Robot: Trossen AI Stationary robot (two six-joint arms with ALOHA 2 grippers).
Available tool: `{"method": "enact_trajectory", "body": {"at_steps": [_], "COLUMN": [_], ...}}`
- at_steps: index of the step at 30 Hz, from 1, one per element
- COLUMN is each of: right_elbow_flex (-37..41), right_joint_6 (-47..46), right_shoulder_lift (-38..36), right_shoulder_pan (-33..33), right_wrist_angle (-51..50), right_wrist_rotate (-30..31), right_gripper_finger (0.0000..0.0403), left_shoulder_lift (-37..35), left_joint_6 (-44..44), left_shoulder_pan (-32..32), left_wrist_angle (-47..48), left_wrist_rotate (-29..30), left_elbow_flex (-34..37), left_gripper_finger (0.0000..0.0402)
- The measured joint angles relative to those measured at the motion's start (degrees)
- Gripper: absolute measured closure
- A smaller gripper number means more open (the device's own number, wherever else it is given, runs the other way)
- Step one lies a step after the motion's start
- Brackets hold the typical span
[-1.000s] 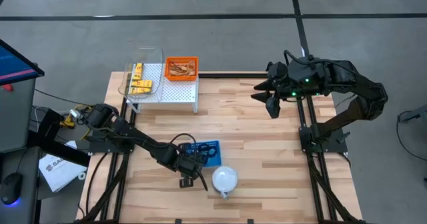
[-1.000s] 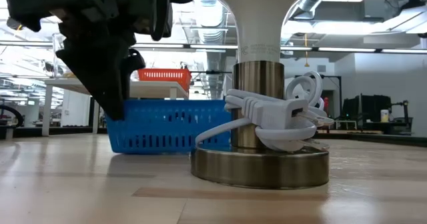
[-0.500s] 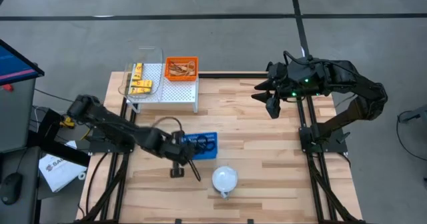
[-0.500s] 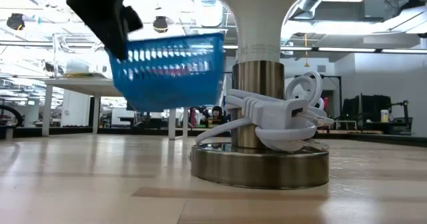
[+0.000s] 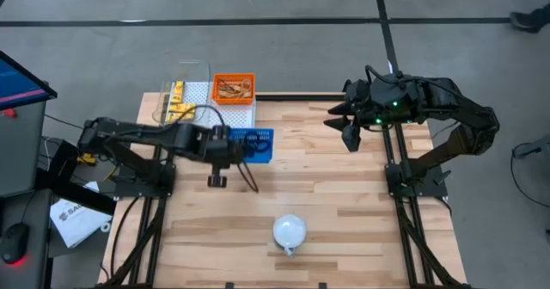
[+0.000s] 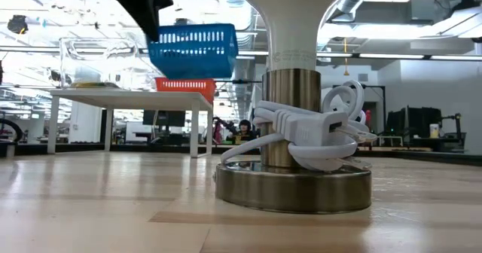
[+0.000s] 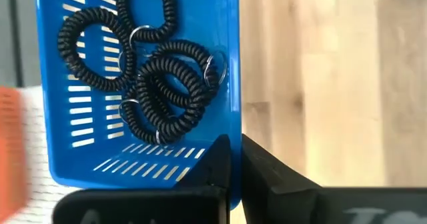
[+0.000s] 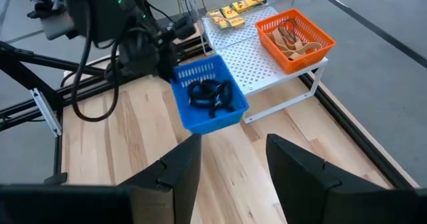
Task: Pick & Place Office Desk Supplies
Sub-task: Put the blue basket with filled spring keychains on the shelf
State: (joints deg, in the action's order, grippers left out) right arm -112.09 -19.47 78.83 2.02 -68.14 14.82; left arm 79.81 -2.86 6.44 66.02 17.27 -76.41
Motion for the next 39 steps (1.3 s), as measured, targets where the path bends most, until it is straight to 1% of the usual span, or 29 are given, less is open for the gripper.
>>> {"method": "enact_trajectory", "body": {"at_steps": [6, 9, 12, 16, 19, 22, 26, 35, 39], "right_elbow_flex": [0.0, 0.0, 0.0, 0.0, 0.0, 0.0, 0.0, 0.0, 0.0], "right_joint_6": [0.0, 0.1, 0.4, 0.4, 0.5, 0.6, 0.6, 0.5, 0.5], "right_shoulder_lift": [0.0, 0.0, 0.0, 0.0, 0.0, 0.0, 0.0, 0.0, 0.0], "right_shoulder_pan": [0.0, 0.0, 0.0, 0.0, 0.0, 0.0, 0.0, 0.0, 0.0], "right_wrist_angle": [0.0, -0.1, -0.1, 0.0, 0.0, 0.0, 0.0, 0.0, 0.0], "right_wrist_rotate": [0.3, 0.3, 0.3, 0.3, 0.3, 0.3, 0.3, 0.3, 0.3], "right_gripper_finger": [0.0237, 0.0237, 0.0237, 0.0237, 0.0237, 0.0237, 0.0237, 0.0237, 0.0237], "left_shoulder_lift": [0.0, -0.8, -1.7, -1.8, -1.4, -1.2, -1.2, -1.2, -1.2], "left_joint_6": [-8.9, -11.6, -12.0, -14.9, -15.3, -15.1, -14.6, -14.7, -14.7], "left_shoulder_pan": [-6.0, -9.1, -12.4, -14.4, -15.6, -17.3, -19.9, -21.4, -22.5], "left_wrist_angle": [1.1, 1.5, 1.6, 3.1, 3.2, 4.0, 4.5, 5.8, 6.7], "left_wrist_rotate": [-0.1, -0.3, -0.3, -0.3, -0.6, 1.4, 1.6, -1.1, -1.2], "left_elbow_flex": [-1.6, -1.7, -1.7, -1.7, -1.7, -1.6, -1.6, -1.6, -1.6], "left_gripper_finger": [0.0401, 0.0401, 0.0401, 0.0401, 0.0401, 0.0401, 0.0401, 0.0400, 0.0400]}}
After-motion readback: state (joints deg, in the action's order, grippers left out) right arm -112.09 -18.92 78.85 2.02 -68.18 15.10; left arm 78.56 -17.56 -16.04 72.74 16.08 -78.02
